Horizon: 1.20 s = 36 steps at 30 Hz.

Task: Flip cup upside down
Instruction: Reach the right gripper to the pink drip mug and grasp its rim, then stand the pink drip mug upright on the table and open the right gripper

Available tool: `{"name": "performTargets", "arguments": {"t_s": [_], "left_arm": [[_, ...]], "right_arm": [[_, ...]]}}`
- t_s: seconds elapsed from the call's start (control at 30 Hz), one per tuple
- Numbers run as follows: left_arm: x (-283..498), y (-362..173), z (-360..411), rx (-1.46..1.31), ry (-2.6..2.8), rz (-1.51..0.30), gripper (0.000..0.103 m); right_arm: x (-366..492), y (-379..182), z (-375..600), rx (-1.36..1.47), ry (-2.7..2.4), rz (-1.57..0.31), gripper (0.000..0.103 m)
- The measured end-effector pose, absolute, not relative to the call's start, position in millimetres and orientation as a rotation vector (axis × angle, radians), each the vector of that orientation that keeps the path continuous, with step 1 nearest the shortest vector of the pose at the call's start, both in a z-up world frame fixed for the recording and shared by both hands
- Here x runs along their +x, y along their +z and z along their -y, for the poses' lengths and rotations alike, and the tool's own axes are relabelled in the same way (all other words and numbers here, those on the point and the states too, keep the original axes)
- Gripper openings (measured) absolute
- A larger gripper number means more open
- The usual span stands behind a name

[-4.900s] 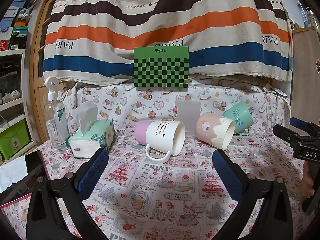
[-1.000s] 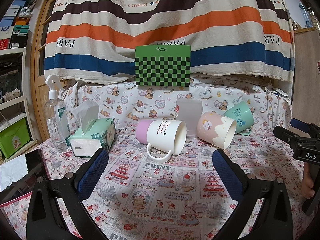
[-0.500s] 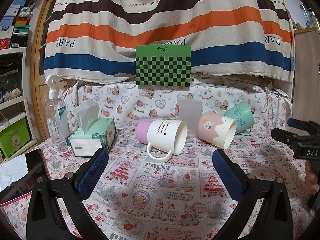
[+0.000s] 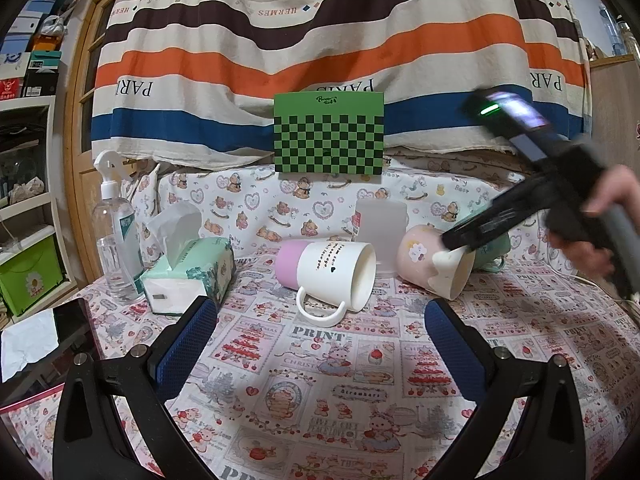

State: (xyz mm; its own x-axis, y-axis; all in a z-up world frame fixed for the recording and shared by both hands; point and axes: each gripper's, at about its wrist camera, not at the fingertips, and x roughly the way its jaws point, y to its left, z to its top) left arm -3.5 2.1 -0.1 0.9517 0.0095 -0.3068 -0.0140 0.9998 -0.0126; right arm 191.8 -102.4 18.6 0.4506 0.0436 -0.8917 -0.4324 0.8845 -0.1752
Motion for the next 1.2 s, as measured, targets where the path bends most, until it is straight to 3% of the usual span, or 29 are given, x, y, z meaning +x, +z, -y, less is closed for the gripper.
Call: {"name": "performTargets", "arguments": {"t_s": [0.23,0.27,0.3,0.33,0.73,1.2], "left_arm": [[-3,0,-2,-0.015,0.012,-0.312,0.103],[-3,0,-3,-0.015,0.012,-0.312,0.103],[-3,0,-2,-0.015,0.011,-0.313,0.103],[-3,0,-2,-0.016,0.011,-0.313,0.103],[-3,-1,-2,-0.018,0.013,-0.317,0.103],[-1,-1,-5,-0.024,0.027,-0.322,0.103]], "right_arm": [[241,-47,67,-0.594,0.218,-1.229,0.102],[245,-52,66,-0.584,0.217,-1.248,0.1],[248,-57,67,-0.563,0.215,-1.277,0.089],[249,-58,69,-0.547,0.203,-1.284,0.089],[170,14,91,-0.495,0.329,-1.168,0.085],[137,37,103,-0.33,0.388,-1.066,0.084]]}}
